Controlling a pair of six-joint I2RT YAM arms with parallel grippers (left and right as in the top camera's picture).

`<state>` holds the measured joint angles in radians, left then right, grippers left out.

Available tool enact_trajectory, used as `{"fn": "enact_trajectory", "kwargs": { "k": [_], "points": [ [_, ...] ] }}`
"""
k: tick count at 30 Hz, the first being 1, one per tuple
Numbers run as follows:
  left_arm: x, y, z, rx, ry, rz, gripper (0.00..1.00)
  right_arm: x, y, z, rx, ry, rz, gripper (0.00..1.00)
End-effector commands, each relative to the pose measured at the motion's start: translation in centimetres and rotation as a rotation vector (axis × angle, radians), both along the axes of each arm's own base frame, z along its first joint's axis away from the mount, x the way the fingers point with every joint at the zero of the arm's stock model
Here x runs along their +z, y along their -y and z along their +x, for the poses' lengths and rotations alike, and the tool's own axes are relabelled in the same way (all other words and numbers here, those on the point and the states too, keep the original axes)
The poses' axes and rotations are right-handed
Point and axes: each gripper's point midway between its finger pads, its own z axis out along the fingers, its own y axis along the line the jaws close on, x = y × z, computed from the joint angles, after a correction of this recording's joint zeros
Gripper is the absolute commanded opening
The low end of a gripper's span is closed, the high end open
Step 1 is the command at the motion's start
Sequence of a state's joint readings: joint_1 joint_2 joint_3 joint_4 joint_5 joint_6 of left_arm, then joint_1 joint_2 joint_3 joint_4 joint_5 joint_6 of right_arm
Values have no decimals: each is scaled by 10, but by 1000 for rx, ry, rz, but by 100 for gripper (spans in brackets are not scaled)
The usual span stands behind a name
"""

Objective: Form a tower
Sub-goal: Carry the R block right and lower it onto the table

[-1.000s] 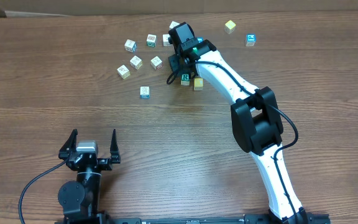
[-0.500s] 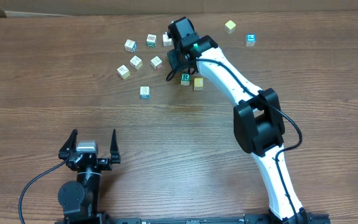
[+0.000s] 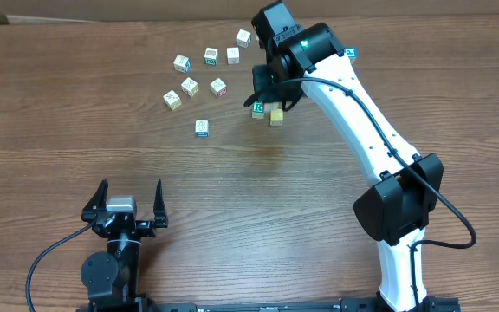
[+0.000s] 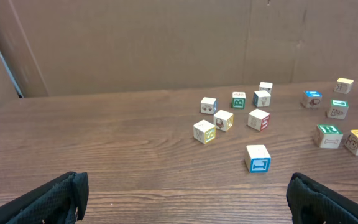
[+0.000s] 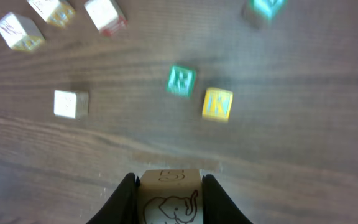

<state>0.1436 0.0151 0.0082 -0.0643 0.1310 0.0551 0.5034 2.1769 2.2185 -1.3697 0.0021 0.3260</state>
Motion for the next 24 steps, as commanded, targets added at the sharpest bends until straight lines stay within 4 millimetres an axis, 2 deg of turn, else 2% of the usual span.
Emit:
{"fn": "enact_trajectory", "kwargs": {
  "k": [1, 5, 9, 13, 15, 20, 24],
  "points": [
    [0, 1, 0, -3, 3, -9, 100, -14, -13, -21, -32, -78, 22, 20],
    [0, 1, 0, -3, 3, -9, 99, -46, -22, -46, 12, -152, -28, 22],
    [0, 1, 0, -3, 3, -9, 100, -74, -27, -56, 31, -175, -44, 22],
    [0, 1, 0, -3, 3, -9, 100, -93, -24, -59, 12, -189, -52, 24],
    [0, 1, 0, -3, 3, -9, 100, -98, -16, -56, -5, -190, -65, 25],
    [0, 1, 0, -3, 3, -9, 99, -100, 27, -38, -90, -186, -123, 25],
    [0, 1, 0, -3, 3, -9, 100, -100, 62, -22, -95, -188, -130, 25]
  ]
}}
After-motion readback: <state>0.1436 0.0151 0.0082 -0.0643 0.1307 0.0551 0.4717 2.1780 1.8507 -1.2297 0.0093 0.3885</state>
